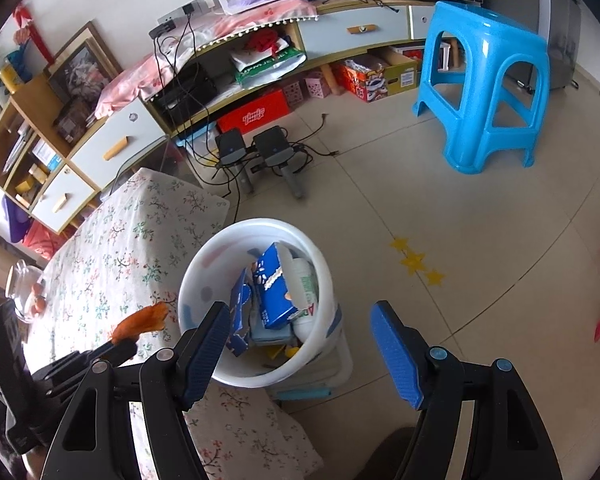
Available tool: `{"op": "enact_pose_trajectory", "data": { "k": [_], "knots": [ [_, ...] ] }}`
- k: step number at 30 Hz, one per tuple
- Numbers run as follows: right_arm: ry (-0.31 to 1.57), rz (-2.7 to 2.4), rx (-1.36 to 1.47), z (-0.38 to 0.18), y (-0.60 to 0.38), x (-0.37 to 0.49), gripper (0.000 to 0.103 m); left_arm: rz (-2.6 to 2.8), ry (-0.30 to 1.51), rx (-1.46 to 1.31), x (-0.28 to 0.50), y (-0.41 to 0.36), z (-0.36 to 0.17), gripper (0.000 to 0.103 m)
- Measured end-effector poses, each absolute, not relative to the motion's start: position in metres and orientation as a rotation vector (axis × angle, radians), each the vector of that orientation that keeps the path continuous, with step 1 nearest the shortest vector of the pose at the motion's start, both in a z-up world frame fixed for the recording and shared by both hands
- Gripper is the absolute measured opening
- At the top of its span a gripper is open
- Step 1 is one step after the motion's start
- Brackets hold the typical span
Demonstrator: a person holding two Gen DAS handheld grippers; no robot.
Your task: Collect trash
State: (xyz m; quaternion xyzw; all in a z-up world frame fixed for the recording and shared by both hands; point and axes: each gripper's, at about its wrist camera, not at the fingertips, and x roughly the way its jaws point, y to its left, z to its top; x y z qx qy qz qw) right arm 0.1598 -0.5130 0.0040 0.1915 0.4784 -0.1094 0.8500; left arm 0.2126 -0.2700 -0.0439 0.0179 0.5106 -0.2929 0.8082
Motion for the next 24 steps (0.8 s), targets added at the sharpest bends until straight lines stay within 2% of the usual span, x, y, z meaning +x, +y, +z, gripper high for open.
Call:
{"op": "enact_pose_trajectory", "data": {
  "k": [4, 5, 6, 7, 9, 18, 24],
  "knots": [
    [0.999, -0.237, 0.407, 0.006, -0.519, 0.157, 0.074, -0.648, 1.064, 0.057, 0.217, -0.281, -0.042, 0.014],
    [0.999, -0.238, 0.410, 0.006, -0.520, 0.156, 0.074, -0.652, 1.058, 0.062, 0.218, -0.283, -0.041, 0.018],
    [0.998, -0.239, 0.415, 0.006, -0.521, 0.156, 0.074, -0.660, 1.062, 0.069, 0.219, -0.287, -0.042, 0.035],
    [0.996, -0.240, 0.420, 0.007, -0.522, 0.155, 0.074, -0.668, 1.070, 0.076, 0.220, -0.290, -0.042, 0.061],
    [0.991, -0.241, 0.425, 0.008, -0.522, 0.154, 0.074, -0.642, 1.053, 0.093, 0.218, -0.289, -0.040, 0.078],
    [0.968, -0.201, 0.400, 0.020, -0.506, 0.145, 0.075, -0.556, 1.018, 0.124, 0.205, -0.262, -0.027, 0.085],
    [0.959, -0.160, 0.372, 0.026, -0.484, 0.138, 0.075, -0.485, 0.987, 0.140, 0.189, -0.234, -0.019, 0.097]
  ]
}}
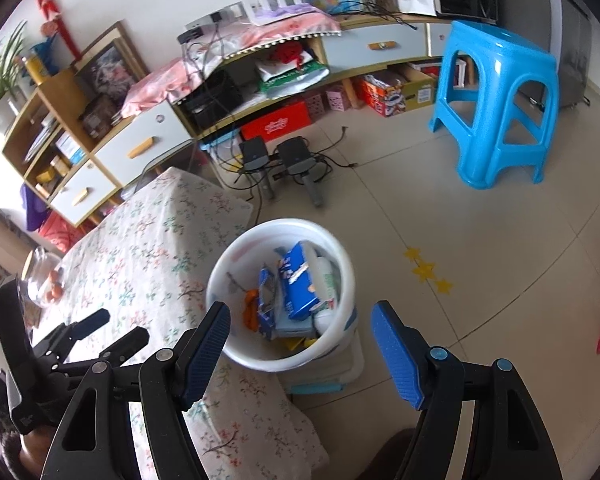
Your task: Collect trash
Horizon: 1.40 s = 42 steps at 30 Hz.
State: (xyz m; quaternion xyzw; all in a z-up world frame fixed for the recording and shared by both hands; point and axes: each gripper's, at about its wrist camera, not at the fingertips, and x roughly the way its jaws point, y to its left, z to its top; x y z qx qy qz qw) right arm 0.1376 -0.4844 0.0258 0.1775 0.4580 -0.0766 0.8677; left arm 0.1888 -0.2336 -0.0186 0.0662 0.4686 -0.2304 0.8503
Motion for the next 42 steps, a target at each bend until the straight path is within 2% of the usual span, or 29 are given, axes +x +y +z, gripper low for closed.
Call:
{"op": "enact_pose_trajectory", "data": {
  "k": [2, 7, 11, 18, 26, 42],
  "knots": [
    [0.959, -0.142, 0.363, 0.027, -0.475, 0.134, 0.075, -0.461, 0.984, 0.133, 0.184, -0.222, -0.016, 0.101],
    [0.966, -0.096, 0.336, 0.028, -0.447, 0.122, 0.079, -0.409, 0.982, 0.101, 0.161, -0.192, -0.010, 0.102],
    [0.963, -0.087, 0.265, 0.029, -0.419, 0.112, 0.090, -0.362, 1.012, 0.076, 0.140, -0.172, -0.011, 0.102],
    [0.988, -0.038, 0.188, 0.022, -0.375, 0.093, 0.091, -0.236, 1.006, 0.021, 0.103, -0.135, -0.007, 0.102],
    [0.944, -0.040, 0.096, 0.010, -0.332, 0.067, 0.091, -0.141, 0.909, 0.026, 0.070, -0.111, -0.003, 0.102],
    [0.916, -0.020, 0.008, -0.003, -0.292, 0.076, 0.091, -0.069, 0.922, -0.022, 0.063, -0.083, -0.012, 0.102]
  ]
}}
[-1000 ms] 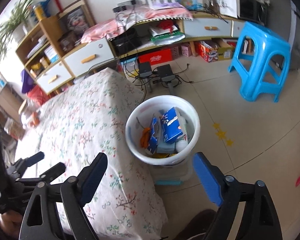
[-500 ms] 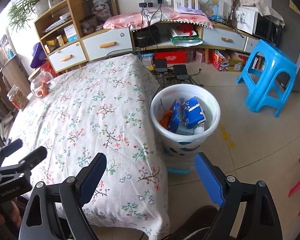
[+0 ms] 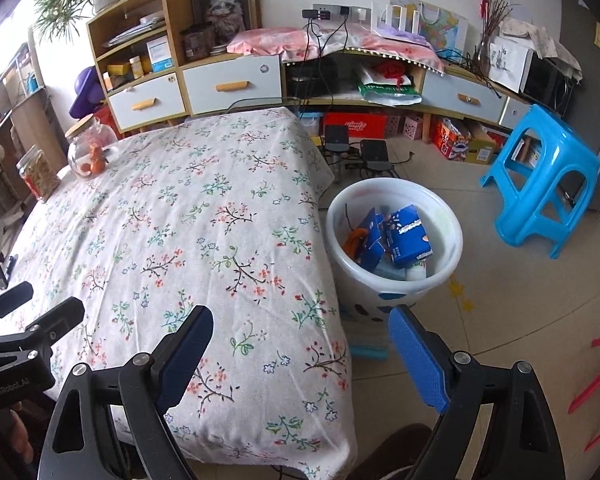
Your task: Collect trash
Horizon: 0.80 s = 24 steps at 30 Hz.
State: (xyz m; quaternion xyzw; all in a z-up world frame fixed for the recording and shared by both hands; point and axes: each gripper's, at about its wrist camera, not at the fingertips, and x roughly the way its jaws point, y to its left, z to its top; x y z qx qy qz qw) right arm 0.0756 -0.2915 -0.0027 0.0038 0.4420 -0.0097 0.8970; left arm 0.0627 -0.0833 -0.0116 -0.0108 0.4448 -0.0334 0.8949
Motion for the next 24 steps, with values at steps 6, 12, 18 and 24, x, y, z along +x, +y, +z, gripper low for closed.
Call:
{"op": "enact_pose_trajectory", "data": {
  "k": [6, 12, 18, 24],
  "knots": [
    [0.903, -0.022, 0.005, -0.002, -0.291, 0.074, 0.091, -0.078, 0.887, -0.012, 0.060, -0.087, -0.005, 0.102],
    [0.891, -0.027, 0.017, 0.001, -0.295, 0.074, 0.091, -0.080, 0.871, -0.006, 0.059, -0.088, -0.001, 0.102],
    [0.878, -0.028, 0.017, 0.004, -0.294, 0.073, 0.091, -0.079, 0.861, -0.008, 0.059, -0.087, 0.000, 0.102],
    [0.875, -0.024, 0.017, 0.004, -0.293, 0.073, 0.091, -0.076, 0.858, -0.013, 0.058, -0.084, 0.001, 0.102]
  ]
}}
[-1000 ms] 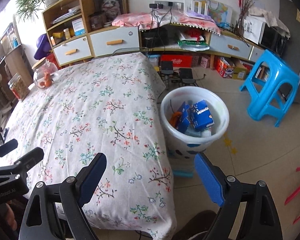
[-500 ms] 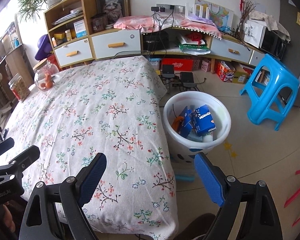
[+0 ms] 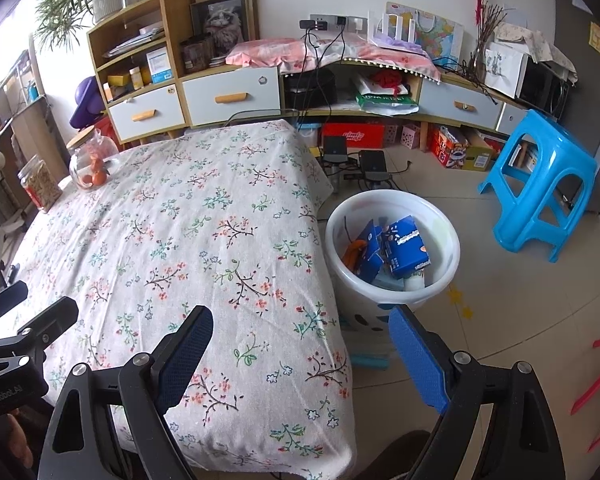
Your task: Collect trash
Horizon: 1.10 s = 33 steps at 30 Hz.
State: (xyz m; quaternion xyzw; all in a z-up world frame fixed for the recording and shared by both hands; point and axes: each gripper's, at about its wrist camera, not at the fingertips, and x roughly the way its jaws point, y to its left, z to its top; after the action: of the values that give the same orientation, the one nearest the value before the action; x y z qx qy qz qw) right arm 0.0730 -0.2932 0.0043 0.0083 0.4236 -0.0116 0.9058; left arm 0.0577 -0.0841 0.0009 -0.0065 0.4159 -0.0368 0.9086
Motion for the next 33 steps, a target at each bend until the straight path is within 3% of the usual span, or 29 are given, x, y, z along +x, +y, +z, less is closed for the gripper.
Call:
{"op": "enact_pose_trajectory", "data": {
  "k": [33],
  "knots": [
    [0.861, -0.026, 0.004, 0.0081, -0.2901, 0.0729, 0.091, -0.087, 0.850, -0.017, 0.0571, -0.0881, 0.0056, 0.102]
  ]
}}
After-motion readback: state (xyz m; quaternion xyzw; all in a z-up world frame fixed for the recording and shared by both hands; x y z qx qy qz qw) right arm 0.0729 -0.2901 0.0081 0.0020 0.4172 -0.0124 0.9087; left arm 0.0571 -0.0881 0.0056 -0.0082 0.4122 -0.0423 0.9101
